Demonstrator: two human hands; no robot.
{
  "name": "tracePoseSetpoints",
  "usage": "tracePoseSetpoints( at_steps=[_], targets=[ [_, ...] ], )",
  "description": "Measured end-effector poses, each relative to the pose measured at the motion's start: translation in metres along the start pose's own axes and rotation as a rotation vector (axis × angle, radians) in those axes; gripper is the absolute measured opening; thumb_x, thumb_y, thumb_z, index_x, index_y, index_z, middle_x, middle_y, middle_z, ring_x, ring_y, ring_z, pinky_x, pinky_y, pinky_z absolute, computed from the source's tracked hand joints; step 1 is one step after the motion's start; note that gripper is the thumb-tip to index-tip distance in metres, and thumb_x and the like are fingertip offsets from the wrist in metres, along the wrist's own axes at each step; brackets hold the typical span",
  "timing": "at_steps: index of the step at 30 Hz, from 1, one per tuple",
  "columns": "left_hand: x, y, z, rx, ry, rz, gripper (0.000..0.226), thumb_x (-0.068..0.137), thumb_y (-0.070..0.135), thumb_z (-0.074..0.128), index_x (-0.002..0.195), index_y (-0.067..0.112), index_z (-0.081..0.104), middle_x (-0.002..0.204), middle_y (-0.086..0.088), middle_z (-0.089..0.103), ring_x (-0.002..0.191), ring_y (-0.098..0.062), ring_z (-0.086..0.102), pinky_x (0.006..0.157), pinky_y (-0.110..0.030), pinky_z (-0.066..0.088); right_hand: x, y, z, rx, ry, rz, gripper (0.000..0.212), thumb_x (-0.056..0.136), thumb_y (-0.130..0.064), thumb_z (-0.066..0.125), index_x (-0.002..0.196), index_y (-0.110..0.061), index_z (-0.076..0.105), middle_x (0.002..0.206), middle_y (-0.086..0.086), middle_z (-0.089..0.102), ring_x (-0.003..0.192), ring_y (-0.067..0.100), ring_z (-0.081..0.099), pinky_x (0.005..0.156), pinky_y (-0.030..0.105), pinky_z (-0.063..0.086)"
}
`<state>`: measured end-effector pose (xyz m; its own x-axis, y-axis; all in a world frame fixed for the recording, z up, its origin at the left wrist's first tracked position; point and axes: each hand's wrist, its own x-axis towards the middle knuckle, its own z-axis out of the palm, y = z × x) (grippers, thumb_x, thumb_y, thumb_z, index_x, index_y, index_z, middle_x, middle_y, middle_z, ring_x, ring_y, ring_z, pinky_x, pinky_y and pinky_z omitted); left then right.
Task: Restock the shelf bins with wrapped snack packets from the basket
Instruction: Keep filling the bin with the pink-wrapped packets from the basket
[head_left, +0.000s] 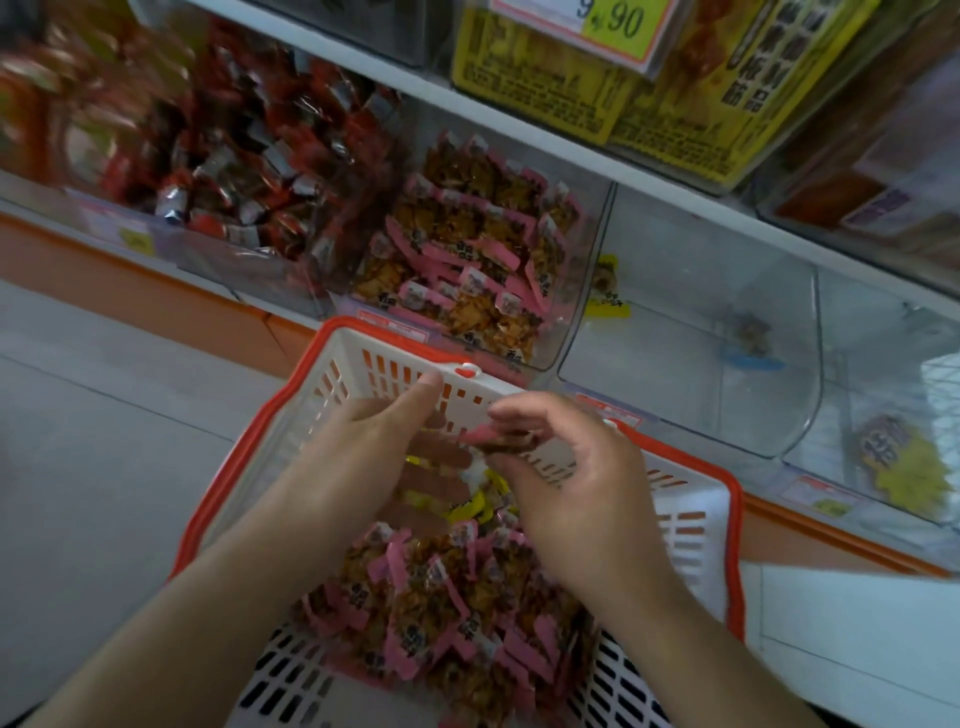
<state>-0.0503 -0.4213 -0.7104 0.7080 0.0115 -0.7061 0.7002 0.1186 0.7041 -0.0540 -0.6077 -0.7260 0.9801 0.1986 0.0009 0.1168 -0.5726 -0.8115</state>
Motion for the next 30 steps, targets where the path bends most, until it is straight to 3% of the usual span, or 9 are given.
tracePoseSetpoints(
  at_steps=[4,8,10,13,16,18,23,27,30],
  targets=[
    [0.009,-0.002,-0.002,-0.039,-0.043,0.184,0.028,0.099,0.022,0.067,0.124,0.012,0.072,0.108,-0.011,0.078,0.088,-0.031,0.077,0.073,-0.046,0.064,0.007,-0.002,0.006,0.021,-0.053,-0.159,0.061,0.087,0.008,0.075,0.137,-0.026,0.067,0.127,-0.014,0.066,0.132,0.007,0.060,0.114,0.035,0.047],
    [0.019,-0.002,-0.004,0.080,0.030,0.350,0.035,0.097,0.002,0.067,0.118,0.030,0.074,0.105,0.000,0.079,0.089,-0.024,0.076,0.084,-0.047,0.062,0.021,0.000,-0.010,0.125,-0.079,-0.147,0.072,0.085,0.017,0.063,0.139,-0.031,0.064,0.148,-0.017,0.057,0.150,0.006,0.042,0.122,0.023,0.036],
    [0.023,0.003,-0.001,0.054,0.061,0.397,0.037,0.096,0.000,0.068,0.115,0.032,0.073,0.106,0.004,0.079,0.094,-0.023,0.076,0.083,-0.044,0.061,0.031,0.004,-0.016,0.188,0.023,-0.135,0.072,0.081,0.022,0.059,0.131,-0.029,0.067,0.142,-0.015,0.061,0.146,0.011,0.049,0.119,0.024,0.039],
    [0.030,0.003,0.004,0.060,0.090,0.428,0.038,0.095,0.000,0.069,0.117,0.032,0.072,0.110,0.009,0.078,0.097,-0.019,0.075,0.080,-0.036,0.060,0.048,0.017,-0.018,0.231,0.142,-0.104,0.052,0.087,0.018,0.061,0.112,-0.026,0.074,0.125,-0.010,0.068,0.130,0.018,0.062,0.108,0.033,0.050],
    [0.033,0.000,0.008,0.068,0.094,0.414,0.038,0.093,-0.003,0.070,0.113,0.030,0.073,0.112,0.011,0.077,0.098,-0.018,0.076,0.077,-0.031,0.061,0.057,0.024,-0.018,0.281,0.097,-0.046,0.033,0.097,0.002,0.070,0.107,-0.028,0.077,0.118,-0.010,0.071,0.118,0.015,0.068,0.095,0.025,0.055],
    [0.036,-0.001,0.011,0.071,0.064,0.394,0.037,0.092,-0.003,0.071,0.113,0.027,0.073,0.113,0.006,0.077,0.100,-0.020,0.076,0.082,-0.036,0.061,0.056,0.026,-0.016,0.283,0.019,0.012,0.027,0.096,-0.009,0.076,0.110,-0.032,0.076,0.114,-0.011,0.071,0.111,0.013,0.070,0.091,0.028,0.058],
    [0.035,0.000,0.015,0.092,0.052,0.360,0.037,0.093,-0.008,0.067,0.114,0.022,0.072,0.106,-0.001,0.077,0.093,-0.021,0.078,0.088,-0.043,0.060,0.056,0.033,-0.007,0.235,-0.098,0.150,0.040,0.088,-0.016,0.086,0.112,-0.041,0.067,0.103,-0.012,0.071,0.093,0.015,0.072,0.081,0.039,0.063],
    [0.028,0.005,0.015,0.098,0.025,0.327,0.031,0.097,-0.001,0.064,0.111,0.025,0.072,0.105,0.001,0.076,0.088,-0.018,0.078,0.083,-0.037,0.059,0.054,0.035,0.000,0.348,-0.119,0.215,0.046,0.083,-0.008,0.089,0.111,-0.037,0.067,0.103,-0.006,0.072,0.085,0.018,0.072,0.079,0.040,0.062],
    [0.028,0.008,0.005,0.290,0.221,0.474,0.021,0.096,0.015,0.068,0.106,0.034,0.071,0.102,0.012,0.075,0.093,-0.005,0.072,0.082,-0.030,0.057,0.056,0.034,0.002,0.351,-0.025,0.246,0.047,0.080,-0.004,0.091,0.106,-0.037,0.070,0.097,-0.004,0.073,0.085,0.018,0.073,0.078,0.034,0.061]
  ],
)
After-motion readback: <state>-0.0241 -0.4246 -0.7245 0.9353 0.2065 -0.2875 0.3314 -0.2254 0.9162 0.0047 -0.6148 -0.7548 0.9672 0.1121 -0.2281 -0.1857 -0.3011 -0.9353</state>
